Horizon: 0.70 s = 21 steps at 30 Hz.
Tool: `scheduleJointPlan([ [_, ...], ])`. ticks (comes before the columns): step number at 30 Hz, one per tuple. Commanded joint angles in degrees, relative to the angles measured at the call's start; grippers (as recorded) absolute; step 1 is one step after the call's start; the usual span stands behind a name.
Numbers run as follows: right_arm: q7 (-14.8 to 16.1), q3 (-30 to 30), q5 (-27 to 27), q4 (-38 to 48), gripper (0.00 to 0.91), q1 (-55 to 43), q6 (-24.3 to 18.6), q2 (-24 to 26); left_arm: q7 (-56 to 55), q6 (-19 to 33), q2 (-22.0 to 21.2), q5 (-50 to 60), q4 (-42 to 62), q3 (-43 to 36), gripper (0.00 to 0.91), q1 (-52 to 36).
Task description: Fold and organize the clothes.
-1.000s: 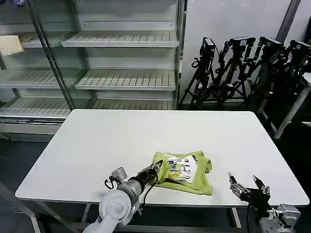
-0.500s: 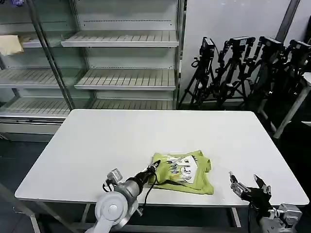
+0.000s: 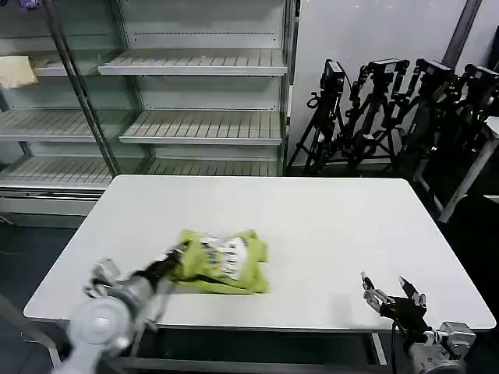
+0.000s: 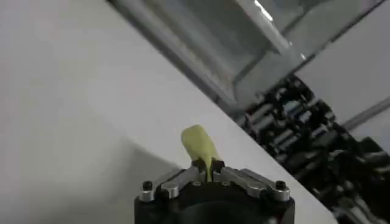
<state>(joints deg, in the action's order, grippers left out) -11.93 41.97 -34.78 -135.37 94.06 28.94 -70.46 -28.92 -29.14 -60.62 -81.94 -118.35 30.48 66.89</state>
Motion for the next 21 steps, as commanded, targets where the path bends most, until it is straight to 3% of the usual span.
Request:
scheduleJointPlan([
  [1, 0.0, -2.0, -0.7, 0.8, 0.907, -3.6, 0.0, 0.3, 1.6, -4.2, 30.2, 1.9, -4.1, 21.6, 0.020, 1.7],
  [3, 0.0, -2.0, -1.1, 0.7, 0.907, -4.0, 0.0, 0.5, 1.9, -4.2, 33.8, 6.9, -6.4, 19.9, 0.020, 2.6],
  [7, 0.2, -1.7, -1.5, 0.3, 0.907, -3.6, -0.2, 0.5, 2.0, -4.1, 33.6, 21.4, -11.2, 9.2, 0.020, 4.5],
  [10, 0.2, -1.4, -1.4, 0.0, 0.907, -2.6, -0.4, 0.3, 1.4, -4.2, 28.1, 37.5, -13.1, -4.5, 0.020, 3.9],
  [12, 0.3, -1.2, -0.9, -0.5, 0.907, -1.5, -0.7, -0.1, 0.8, -4.2, 22.1, 48.1, -12.9, -14.6, 0.020, 2.0],
  [15, 0.3, -0.7, -0.2, -1.0, 0.907, -0.2, -0.8, -0.3, 0.6, -4.2, 14.2, 55.9, -10.4, -24.4, 0.020, -0.8],
  [21, 0.3, 1.1, 0.5, -2.0, 0.907, 1.8, -0.8, -0.9, -1.2, -4.2, 2.7, 52.2, -4.7, -34.9, 0.020, -11.2],
])
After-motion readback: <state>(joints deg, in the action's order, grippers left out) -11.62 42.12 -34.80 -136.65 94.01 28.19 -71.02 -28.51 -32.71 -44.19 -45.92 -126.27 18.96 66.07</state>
